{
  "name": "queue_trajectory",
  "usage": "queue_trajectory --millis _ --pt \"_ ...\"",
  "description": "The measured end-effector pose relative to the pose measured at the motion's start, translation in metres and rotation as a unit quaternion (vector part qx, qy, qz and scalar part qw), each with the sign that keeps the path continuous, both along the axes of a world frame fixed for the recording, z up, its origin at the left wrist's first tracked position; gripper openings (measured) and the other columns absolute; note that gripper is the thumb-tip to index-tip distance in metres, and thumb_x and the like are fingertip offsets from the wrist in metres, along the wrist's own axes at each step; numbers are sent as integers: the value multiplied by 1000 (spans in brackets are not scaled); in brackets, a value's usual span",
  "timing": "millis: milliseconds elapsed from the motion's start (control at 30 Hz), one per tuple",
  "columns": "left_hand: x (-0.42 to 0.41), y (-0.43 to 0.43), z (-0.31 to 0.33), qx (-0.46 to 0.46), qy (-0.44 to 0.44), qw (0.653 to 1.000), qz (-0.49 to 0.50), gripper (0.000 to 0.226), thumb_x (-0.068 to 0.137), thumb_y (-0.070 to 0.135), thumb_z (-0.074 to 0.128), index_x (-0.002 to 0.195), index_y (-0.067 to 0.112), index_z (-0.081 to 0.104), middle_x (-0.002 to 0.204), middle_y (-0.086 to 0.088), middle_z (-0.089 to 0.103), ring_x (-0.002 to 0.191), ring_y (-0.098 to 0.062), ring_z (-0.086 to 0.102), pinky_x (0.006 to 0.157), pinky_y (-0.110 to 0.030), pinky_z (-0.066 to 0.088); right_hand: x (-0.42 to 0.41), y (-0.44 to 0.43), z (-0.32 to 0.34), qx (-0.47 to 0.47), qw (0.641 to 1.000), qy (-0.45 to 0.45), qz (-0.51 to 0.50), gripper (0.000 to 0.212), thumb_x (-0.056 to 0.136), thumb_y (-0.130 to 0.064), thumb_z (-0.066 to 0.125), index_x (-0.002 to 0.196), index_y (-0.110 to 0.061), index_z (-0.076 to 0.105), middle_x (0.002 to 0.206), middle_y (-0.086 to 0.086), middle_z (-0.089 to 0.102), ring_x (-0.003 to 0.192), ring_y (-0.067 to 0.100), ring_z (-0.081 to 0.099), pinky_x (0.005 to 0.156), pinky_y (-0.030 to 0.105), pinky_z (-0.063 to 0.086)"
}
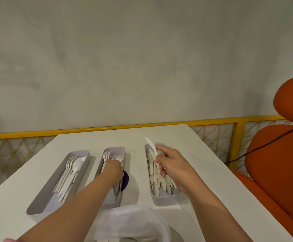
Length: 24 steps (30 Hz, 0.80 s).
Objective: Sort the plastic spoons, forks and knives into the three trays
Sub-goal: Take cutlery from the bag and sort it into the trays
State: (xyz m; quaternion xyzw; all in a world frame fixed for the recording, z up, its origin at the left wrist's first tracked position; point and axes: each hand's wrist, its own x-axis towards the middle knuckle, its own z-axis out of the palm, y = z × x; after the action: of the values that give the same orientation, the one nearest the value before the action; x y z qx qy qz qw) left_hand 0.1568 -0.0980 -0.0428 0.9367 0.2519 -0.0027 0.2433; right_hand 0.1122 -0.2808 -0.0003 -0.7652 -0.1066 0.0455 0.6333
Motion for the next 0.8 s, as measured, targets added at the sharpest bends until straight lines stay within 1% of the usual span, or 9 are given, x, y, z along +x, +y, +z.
queue_trajectory --millis 67,133,233,300,333,433,533,667,800 --pt "1 2 -4 61 24 996 -65 34 99 7 28 116 0 57 105 -8 61 119 -24 52 73 -18 37 0 0 -1 7 1000 -3 2 39 94 -3 41 127 -21 51 71 -3 47 58 12 45 53 23 39" --pt "3 4 -6 96 34 989 -109 29 98 7 30 92 4 58 103 -8 62 100 -20 56 53 -16 27 0 0 0 12 1000 -6 -1 36 94 -3 43 125 -23 46 74 -3 49 58 12 46 53 22 41" --pt "-2 4 1 105 23 990 -92 36 96 6 32 61 15 34 69 0 43 71 -14 43 54 -17 28 -1 -1 1 15 1000 -12 -6 30 94 -1 43 116 -21 44 74 -1 50 59 12 47 55 21 42" --pt "-5 1 7 92 4 992 -90 27 96 6 35 73 14 47 75 -3 44 86 -18 46 58 -13 32 -1 -1 2 20 1000 -9 -10 28 93 0 42 113 -19 46 75 1 51 57 12 47 57 21 43" --pt "-5 -1 11 83 -3 992 -100 20 95 7 37 93 7 57 90 -7 53 95 -21 51 65 -13 39 -1 0 2 24 1000 -7 -12 27 93 1 41 111 -18 47 75 1 50 56 12 48 57 21 43" --pt "-14 -15 25 20 -50 990 -130 36 95 14 44 129 4 51 129 -12 54 116 -26 54 90 -27 44 0 1 0 40 999 -7 -17 26 93 2 40 104 -18 52 75 2 51 57 12 50 57 20 45" --pt "-34 -31 39 -104 -87 972 -190 34 94 19 49 126 11 55 120 -6 60 111 -20 56 92 -27 43 -1 1 0 67 997 -12 -25 28 93 1 39 104 -16 57 76 2 52 62 14 53 64 24 48" --pt "-59 -48 50 -290 -30 927 -236 18 93 15 51 106 11 63 95 -3 64 84 -11 61 79 -26 51 -2 2 1 101 994 -21 -37 31 93 5 39 101 -17 59 78 2 53 68 16 57 73 27 51" --pt "-69 -54 52 -372 0 898 -233 12 93 14 52 96 9 63 87 -5 63 73 -10 63 66 -21 51 -2 9 -5 104 993 -28 -53 31 90 5 46 93 -24 59 86 2 52 83 17 54 78 34 48"
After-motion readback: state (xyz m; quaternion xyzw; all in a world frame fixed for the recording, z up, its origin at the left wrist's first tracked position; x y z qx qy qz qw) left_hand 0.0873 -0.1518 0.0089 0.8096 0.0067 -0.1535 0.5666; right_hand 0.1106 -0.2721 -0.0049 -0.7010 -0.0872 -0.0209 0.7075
